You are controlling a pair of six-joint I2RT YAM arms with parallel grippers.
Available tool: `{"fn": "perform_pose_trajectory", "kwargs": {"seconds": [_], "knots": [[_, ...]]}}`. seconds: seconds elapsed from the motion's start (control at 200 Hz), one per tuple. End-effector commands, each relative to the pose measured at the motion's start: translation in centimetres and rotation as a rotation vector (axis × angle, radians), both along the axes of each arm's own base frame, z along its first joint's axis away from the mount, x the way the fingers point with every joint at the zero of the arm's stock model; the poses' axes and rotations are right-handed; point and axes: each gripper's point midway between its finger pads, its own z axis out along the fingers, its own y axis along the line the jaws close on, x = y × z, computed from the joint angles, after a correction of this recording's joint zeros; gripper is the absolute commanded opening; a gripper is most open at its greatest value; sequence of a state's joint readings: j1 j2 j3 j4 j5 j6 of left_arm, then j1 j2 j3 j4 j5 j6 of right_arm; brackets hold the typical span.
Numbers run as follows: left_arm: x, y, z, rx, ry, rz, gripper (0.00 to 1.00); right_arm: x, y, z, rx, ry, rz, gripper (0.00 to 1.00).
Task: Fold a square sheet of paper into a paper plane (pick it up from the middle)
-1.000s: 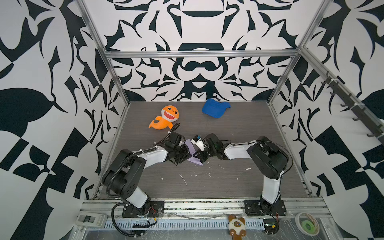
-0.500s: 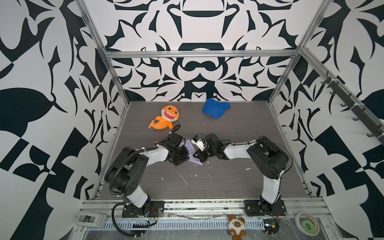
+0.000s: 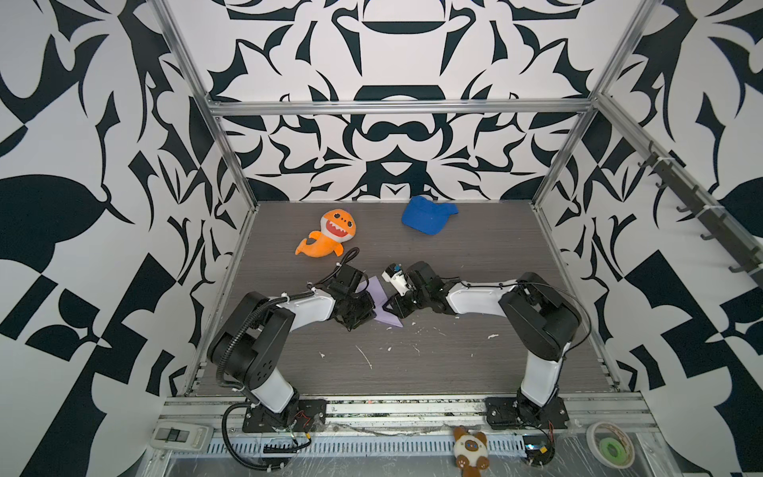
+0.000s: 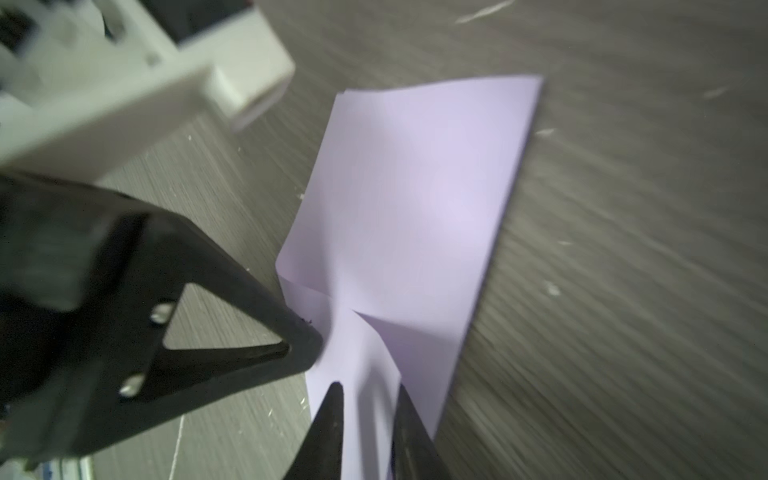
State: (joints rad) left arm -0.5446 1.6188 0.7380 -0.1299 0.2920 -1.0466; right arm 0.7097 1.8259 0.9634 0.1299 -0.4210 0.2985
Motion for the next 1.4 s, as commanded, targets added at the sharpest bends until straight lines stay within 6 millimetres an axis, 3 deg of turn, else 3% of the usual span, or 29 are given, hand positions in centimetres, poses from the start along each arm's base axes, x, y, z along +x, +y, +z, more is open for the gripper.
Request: {"fn": "perform_pose_trajectory", "kwargs": {"seconds": [0.0,0.075,0.26,0.375,0.55,0.8,1.395], "knots": [[-2.3,2.5,-2.8,0.118,0.094,0.017,0.04,1.3,-1.3,4.1,0.052,0.038,-0.16,0.27],[-2.2,2.5,-2.7,0.117,0.09,0.016,0.04,0.2,-1.5,4.5,0.062,0.097,-0.169,0.27],[-2.1,2.5,-2.7,0.122,0.087,0.017,0.03,-3.7,0.2,4.9,0.06,0.23,-0.103,0.23],[-2.1,2.5,-2.7,0.123,0.087,0.016,0.04,-4.7,1.3,4.1,0.055,0.293,-0.096,0.17],[-2.1,2.7,-2.8,0.136,0.089,0.014,0.04,-4.2,2.3,2.8,0.037,0.338,-0.117,0.08],[-2.1,2.8,-2.9,0.143,0.092,0.012,0.03,-3.3,2.5,1.3,-0.012,0.361,-0.161,0.06],[-2.5,3.2,-3.4,0.164,0.104,0.013,0.03,-4.1,-0.1,-1.9,-0.105,0.447,-0.242,0.05]]}}
